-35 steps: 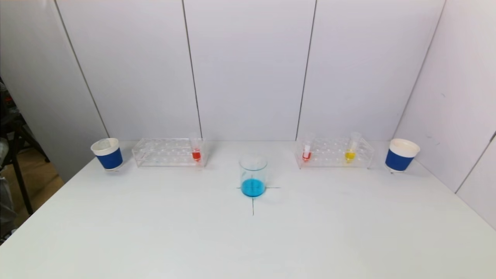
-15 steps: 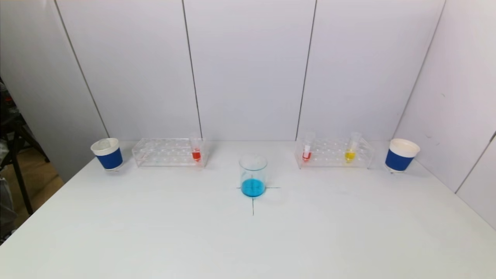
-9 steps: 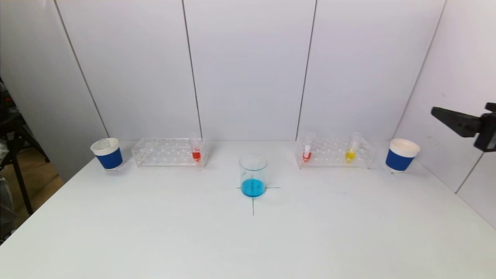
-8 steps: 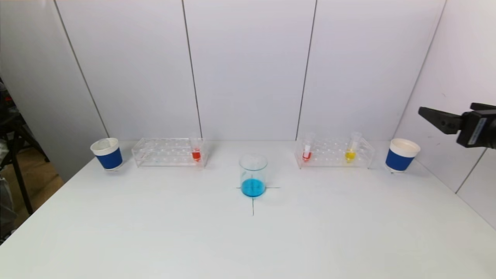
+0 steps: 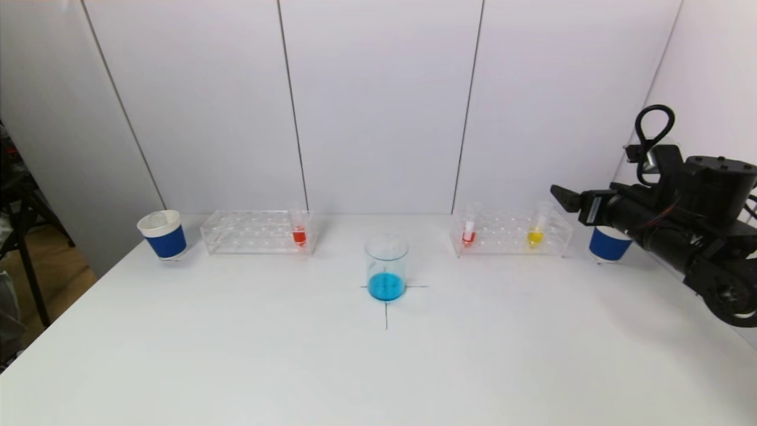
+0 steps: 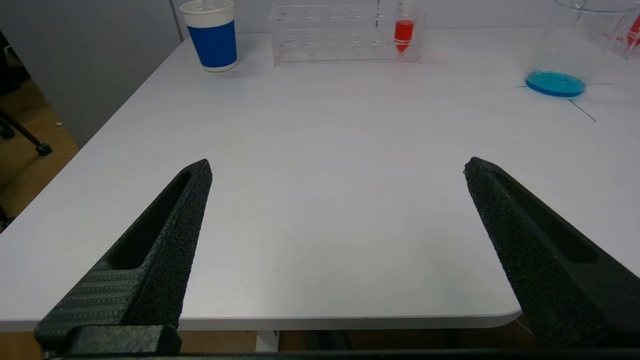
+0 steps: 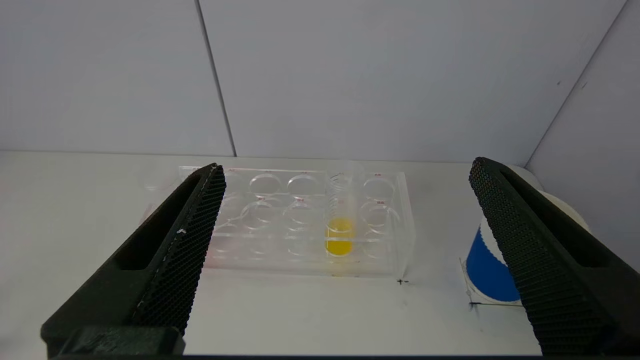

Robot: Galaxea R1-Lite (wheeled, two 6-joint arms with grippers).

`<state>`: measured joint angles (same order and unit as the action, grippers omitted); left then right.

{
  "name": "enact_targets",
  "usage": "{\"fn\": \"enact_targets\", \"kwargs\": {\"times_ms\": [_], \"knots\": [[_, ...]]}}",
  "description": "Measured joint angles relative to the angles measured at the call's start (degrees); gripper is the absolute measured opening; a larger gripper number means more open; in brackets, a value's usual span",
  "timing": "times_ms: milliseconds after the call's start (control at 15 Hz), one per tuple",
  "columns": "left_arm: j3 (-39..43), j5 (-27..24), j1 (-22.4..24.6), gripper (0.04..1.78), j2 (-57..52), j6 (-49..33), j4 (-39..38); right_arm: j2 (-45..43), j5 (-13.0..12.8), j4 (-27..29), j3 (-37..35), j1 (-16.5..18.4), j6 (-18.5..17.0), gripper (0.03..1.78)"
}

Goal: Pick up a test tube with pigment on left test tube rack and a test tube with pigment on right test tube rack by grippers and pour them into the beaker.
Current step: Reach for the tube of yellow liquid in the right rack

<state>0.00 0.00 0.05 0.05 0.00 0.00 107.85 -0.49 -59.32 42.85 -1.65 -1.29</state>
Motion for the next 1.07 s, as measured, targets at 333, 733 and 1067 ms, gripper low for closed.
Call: {"fn": "enact_targets", "kwargs": {"times_ms": [333,733,1067], "knots": [[0.00,0.00,0.02,1.76,0.02,0.00,0.00,9.79,-0.80,-9.40,0.30,-0.59,-0.88,1.77],[0.00,0.00,0.00,1.76,0.02,0.02,0.00,15.32,-0.94,-12.81,1.11,-0.61,-0.66,1.77],[0.00,-0.02,0.02,1.76,0.05,0.00,0.00,18.69,-2.60,-14.58,2.57,-0.61,-0.71,1.77]]}}
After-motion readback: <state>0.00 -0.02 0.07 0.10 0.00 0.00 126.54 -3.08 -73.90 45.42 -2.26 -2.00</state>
